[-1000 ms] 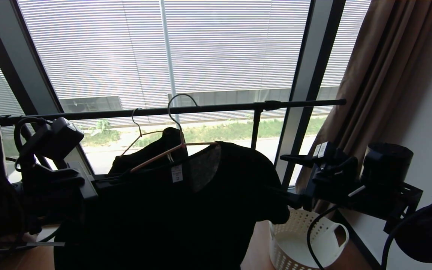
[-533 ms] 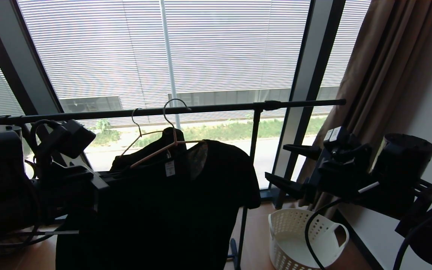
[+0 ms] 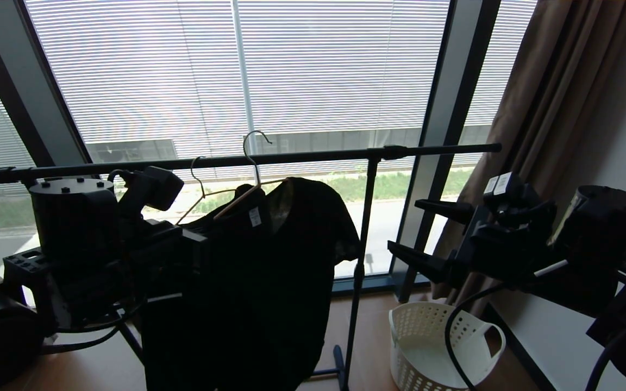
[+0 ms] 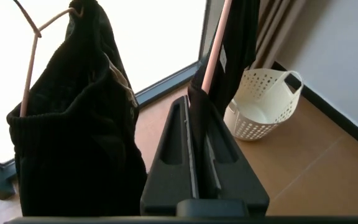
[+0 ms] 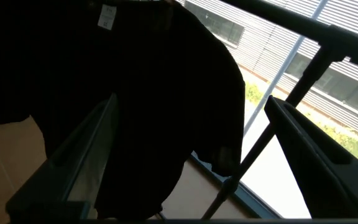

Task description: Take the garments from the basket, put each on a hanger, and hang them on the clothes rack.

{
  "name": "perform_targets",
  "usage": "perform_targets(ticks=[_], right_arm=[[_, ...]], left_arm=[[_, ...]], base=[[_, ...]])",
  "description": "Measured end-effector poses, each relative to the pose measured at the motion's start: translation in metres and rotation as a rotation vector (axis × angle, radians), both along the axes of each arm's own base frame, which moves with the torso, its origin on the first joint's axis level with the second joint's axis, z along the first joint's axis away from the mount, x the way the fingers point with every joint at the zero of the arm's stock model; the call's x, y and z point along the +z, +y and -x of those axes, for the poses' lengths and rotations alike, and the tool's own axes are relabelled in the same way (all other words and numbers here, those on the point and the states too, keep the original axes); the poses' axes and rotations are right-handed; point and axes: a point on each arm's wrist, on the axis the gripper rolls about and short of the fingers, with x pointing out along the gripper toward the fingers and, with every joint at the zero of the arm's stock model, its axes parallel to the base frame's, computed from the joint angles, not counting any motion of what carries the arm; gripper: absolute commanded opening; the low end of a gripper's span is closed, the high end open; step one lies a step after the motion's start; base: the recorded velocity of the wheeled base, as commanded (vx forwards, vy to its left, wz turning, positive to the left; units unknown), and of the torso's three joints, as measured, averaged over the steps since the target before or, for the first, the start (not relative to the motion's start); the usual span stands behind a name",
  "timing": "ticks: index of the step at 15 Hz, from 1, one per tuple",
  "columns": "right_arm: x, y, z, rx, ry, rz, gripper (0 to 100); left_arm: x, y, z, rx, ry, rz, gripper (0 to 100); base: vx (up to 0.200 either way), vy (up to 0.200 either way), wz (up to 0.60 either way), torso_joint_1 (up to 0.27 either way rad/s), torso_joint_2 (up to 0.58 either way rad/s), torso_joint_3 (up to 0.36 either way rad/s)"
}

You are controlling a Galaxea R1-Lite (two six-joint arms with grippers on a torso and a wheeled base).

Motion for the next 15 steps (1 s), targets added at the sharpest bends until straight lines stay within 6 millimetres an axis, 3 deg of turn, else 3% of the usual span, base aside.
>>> perform_targets(ticks=[15], right_arm=[[-0.001, -0.001, -0.001, -0.005, 0.000, 0.002, 100]], left_arm=[[-0.023, -0.023, -0.047, 0.097, -0.016, 0.037, 0]], base=[[0.000, 0.000, 0.00, 0.000, 0.00, 0.000]])
